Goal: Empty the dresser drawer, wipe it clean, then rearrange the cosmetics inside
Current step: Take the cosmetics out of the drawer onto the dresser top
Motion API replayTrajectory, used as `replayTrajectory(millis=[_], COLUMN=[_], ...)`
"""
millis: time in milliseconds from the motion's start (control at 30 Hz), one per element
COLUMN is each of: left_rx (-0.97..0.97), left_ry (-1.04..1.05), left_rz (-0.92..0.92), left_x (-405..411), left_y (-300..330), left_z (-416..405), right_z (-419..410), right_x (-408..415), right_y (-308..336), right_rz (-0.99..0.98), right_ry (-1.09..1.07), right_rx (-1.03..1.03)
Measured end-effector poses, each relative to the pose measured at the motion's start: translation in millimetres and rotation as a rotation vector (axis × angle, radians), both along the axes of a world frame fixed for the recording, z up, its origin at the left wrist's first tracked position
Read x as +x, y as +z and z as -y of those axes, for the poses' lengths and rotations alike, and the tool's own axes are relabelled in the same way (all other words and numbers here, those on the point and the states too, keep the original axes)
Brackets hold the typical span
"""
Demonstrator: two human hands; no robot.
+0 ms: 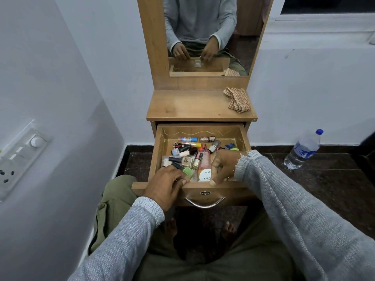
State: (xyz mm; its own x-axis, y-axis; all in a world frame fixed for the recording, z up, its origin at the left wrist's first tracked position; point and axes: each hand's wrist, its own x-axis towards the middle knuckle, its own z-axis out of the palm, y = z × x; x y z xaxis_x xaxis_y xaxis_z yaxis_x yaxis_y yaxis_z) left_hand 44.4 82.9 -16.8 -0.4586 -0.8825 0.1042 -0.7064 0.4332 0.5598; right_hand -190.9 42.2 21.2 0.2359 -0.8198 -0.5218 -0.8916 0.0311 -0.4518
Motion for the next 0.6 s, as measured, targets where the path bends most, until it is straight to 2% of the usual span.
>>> replayTrajectory(millis=[67, 133, 233, 300, 467, 600], left_rx=[0.023, 0.054, 0.059, 0.041, 0.075, 0.121], left_ry=[-0.006, -0.020, -0.025, 0.006, 0.094, 0.150], left_rz=[-0.013, -0.025, -0.011, -0.004, 0.006, 0.002], left_x=[1, 1, -2, -8, -24, -35], left_y=[1, 3, 9, 13, 13, 10], left_z=[3, 8, 16, 24, 51, 63], right_z=[-1, 2, 19, 28, 35, 36], right_x=[-3, -12, -33, -40, -31, -20], right_y=[4, 6, 5, 1, -10, -21], right_rz=[0.040, 0.103, 0.035, -0.024, -0.207, -0.248], right_ry=[-0.044, -0.124, -0.223, -0.243, -0.241, -0.216], right_rx=[0.012, -0.081, -0.282, -0.341, -0.262, -0.205])
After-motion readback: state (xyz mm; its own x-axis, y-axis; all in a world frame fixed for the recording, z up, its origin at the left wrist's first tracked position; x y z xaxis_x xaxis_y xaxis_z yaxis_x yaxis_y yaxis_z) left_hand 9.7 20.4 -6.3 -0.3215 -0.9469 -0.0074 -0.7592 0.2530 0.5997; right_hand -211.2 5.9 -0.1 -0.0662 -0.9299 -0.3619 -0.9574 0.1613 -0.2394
